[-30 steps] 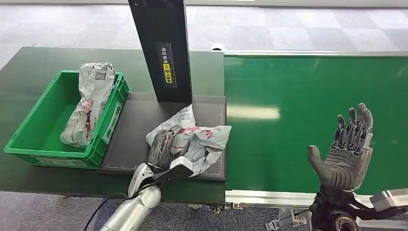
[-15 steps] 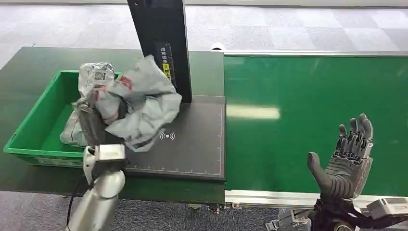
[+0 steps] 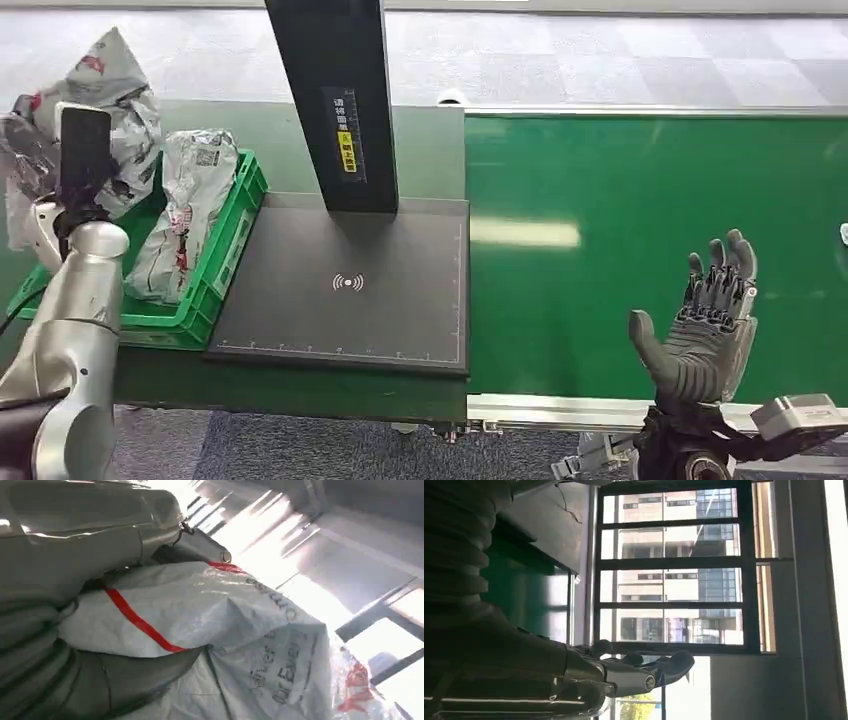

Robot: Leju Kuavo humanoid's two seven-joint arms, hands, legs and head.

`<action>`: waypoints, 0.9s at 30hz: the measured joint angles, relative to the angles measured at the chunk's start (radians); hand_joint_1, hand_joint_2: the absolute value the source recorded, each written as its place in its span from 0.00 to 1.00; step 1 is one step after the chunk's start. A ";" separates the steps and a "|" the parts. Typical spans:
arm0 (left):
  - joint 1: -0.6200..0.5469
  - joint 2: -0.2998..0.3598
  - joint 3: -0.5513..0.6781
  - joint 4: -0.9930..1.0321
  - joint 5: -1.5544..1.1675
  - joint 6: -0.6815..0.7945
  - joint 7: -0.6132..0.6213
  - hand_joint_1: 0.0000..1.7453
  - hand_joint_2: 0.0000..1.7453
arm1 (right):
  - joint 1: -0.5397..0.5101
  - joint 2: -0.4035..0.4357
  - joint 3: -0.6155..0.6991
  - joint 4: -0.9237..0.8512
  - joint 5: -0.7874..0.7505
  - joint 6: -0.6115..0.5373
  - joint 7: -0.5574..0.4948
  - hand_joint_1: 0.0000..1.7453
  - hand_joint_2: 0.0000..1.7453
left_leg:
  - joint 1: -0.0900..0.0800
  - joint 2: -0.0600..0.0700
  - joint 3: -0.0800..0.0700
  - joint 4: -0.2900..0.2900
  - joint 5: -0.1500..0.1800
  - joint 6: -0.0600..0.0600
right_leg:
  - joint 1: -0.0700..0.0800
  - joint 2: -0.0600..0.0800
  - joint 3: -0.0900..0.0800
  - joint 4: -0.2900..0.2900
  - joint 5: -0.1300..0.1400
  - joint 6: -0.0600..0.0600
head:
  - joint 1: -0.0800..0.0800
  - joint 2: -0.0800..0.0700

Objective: Moved the parcel from conveyor to table for the left to box.

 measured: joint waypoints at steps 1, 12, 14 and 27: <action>-0.006 0.004 0.001 0.038 -0.009 0.006 0.012 1.00 1.00 | 0.000 0.000 0.001 0.002 0.000 0.000 0.001 0.00 1.00 | 0.000 0.000 0.000 0.000 0.000 0.000 | 0.000 0.000 0.000 0.000 0.000 0.000 | 0.000 0.000; -0.031 0.021 0.002 0.245 -0.077 -0.077 0.091 0.00 1.00 | -0.006 -0.006 0.004 0.034 -0.002 0.000 0.005 0.00 1.00 | 0.000 0.000 -0.002 0.000 0.000 0.000 | 0.000 0.000 -0.002 -0.001 0.000 0.000 | 0.000 0.000; -0.037 0.021 0.002 0.254 -0.073 -0.085 0.080 0.00 1.00 | -0.008 -0.010 0.004 0.041 -0.002 0.000 0.005 0.00 1.00 | 0.000 0.000 -0.002 0.000 0.000 0.000 | 0.000 0.000 -0.002 -0.001 0.000 0.000 | 0.000 0.000; -0.055 -0.024 0.121 0.203 0.247 -0.238 -0.169 0.00 1.00 | -0.022 -0.031 0.025 0.089 0.006 -0.012 0.011 0.00 1.00 | 0.000 0.000 -0.002 0.000 0.000 0.000 | 0.000 0.000 -0.002 -0.001 0.000 0.000 | 0.000 0.000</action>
